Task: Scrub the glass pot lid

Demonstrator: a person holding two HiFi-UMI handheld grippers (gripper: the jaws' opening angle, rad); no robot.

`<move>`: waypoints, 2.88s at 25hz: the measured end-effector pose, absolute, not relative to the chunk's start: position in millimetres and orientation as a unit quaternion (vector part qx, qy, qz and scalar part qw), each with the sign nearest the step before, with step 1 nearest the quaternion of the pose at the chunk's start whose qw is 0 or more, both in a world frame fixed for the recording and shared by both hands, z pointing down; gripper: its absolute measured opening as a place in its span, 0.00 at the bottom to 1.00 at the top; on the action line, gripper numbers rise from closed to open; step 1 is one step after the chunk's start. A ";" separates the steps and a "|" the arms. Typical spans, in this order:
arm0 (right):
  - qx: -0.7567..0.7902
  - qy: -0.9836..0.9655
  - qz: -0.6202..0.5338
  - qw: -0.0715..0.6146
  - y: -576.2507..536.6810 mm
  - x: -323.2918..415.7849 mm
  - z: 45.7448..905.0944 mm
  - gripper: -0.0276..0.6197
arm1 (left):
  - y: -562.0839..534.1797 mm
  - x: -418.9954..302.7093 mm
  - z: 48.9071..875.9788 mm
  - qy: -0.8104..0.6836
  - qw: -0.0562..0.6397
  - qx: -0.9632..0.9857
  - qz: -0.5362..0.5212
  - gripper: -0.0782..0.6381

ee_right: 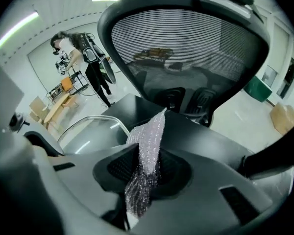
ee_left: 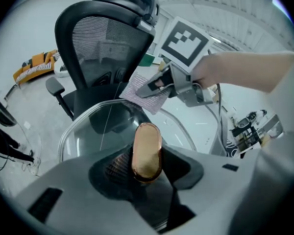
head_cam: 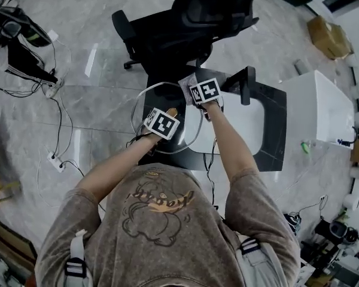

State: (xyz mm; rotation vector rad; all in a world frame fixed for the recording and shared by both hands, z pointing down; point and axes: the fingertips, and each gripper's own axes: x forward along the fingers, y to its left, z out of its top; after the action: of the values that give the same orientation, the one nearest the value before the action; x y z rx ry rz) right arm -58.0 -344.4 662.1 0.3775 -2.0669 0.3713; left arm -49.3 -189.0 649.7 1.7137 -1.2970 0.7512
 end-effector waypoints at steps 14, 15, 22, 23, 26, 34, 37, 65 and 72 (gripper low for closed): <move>-0.099 -0.869 0.017 0.484 -233.4 -195.8 661.6 0.18 | -188.1 -45.8 656.1 -0.542 0.409 0.673 0.294 0.37; -0.118 -0.867 0.011 0.483 -224.0 -199.3 661.7 0.18 | -188.5 -45.8 656.3 -0.545 0.406 0.672 0.295 0.37; -0.263 -0.831 -0.049 0.488 -162.6 -206.1 663.0 0.18 | -190.1 -46.9 656.7 -0.563 0.386 0.666 0.302 0.37; -0.275 -0.826 -0.052 0.489 -157.3 -206.3 663.7 0.18 | -190.2 -46.8 656.9 -0.564 0.386 0.665 0.302 0.37; -0.283 -0.826 -0.044 0.486 -152.2 -206.4 664.6 0.18 | -190.1 -46.1 657.5 -0.563 0.388 0.665 0.300 0.37; -0.236 -0.854 0.015 0.463 -165.7 -203.6 656.8 0.18 | -189.6 -46.0 654.9 -0.559 0.406 0.669 0.274 0.37; -0.181 -0.872 0.013 0.455 -192.8 -200.2 651.2 0.18 | -189.0 -49.7 646.0 -0.555 0.408 0.676 0.262 0.37; 0.457 -0.869 0.150 0.119 -183.0 68.8 448.9 0.18 | -181.7 -74.5 450.6 -0.557 0.203 0.798 0.111 0.13; 0.489 -0.858 0.132 0.086 -176.4 80.3 432.1 0.17 | -174.5 -76.1 442.4 -0.560 0.192 0.799 0.106 0.13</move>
State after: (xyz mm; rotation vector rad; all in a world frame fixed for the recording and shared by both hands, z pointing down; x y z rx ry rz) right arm 80.3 -176.4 432.1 1.4571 -2.5562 0.3944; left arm -76.1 -174.5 442.4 2.2439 -1.5716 0.2974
